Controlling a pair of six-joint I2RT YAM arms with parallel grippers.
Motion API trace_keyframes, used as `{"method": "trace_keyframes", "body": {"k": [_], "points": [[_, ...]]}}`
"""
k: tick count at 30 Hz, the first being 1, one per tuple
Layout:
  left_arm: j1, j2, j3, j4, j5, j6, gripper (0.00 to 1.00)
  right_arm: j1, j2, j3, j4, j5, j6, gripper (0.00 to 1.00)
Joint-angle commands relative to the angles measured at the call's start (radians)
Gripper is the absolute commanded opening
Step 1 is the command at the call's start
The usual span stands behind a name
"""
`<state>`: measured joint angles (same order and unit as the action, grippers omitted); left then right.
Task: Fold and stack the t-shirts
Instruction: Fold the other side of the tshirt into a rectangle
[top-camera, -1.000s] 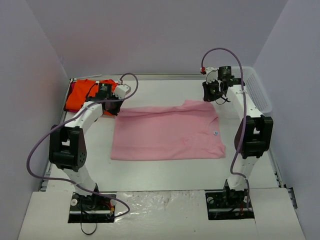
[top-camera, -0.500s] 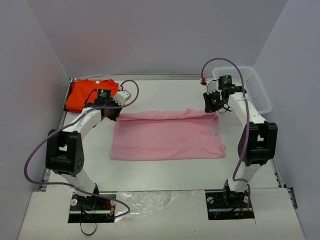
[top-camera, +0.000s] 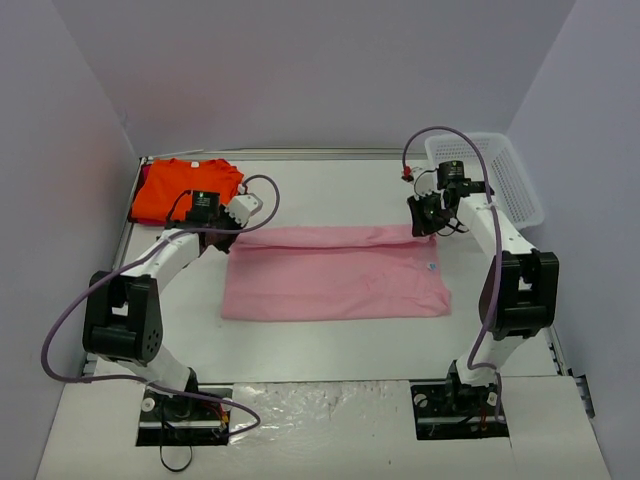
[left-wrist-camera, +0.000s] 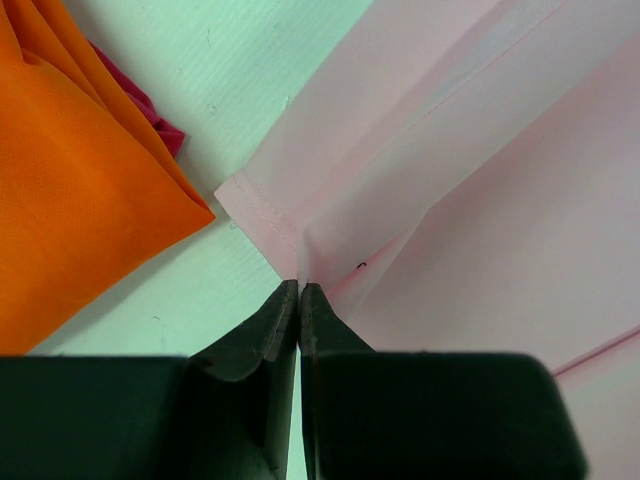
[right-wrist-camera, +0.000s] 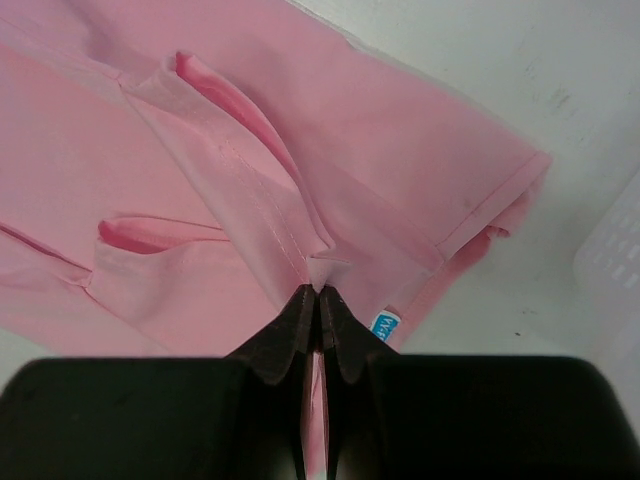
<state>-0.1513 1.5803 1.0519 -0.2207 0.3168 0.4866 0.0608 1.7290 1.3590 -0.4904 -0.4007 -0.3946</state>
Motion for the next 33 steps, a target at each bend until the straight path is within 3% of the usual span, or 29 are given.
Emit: {"method": "trace_keyframes", "body": {"k": [1, 18, 28, 30, 31, 33], "points": [[0.002, -0.06, -0.012, 0.034, -0.002, 0.047, 0.02, 0.005, -0.062, -0.021, -0.031, 0.023, -0.007, 0.0], [-0.001, -0.071, -0.087, 0.044, 0.014, 0.102, 0.02, 0.004, -0.1, -0.098, -0.051, 0.033, -0.032, 0.0], [-0.028, -0.086, -0.116, -0.011, 0.018, 0.165, 0.25, 0.005, -0.034, -0.127, -0.099, -0.004, -0.075, 0.0], [-0.042, -0.104, -0.127, -0.025, 0.002, 0.176, 0.32, 0.007, -0.031, -0.13, -0.105, -0.01, -0.081, 0.09], [-0.047, -0.111, -0.131, -0.026, -0.005, 0.185, 0.33, 0.007, -0.028, -0.132, -0.111, -0.015, -0.085, 0.18], [-0.057, -0.127, -0.138, -0.042, -0.018, 0.202, 0.35, 0.01, -0.02, -0.135, -0.135, -0.029, -0.104, 0.2]]}}
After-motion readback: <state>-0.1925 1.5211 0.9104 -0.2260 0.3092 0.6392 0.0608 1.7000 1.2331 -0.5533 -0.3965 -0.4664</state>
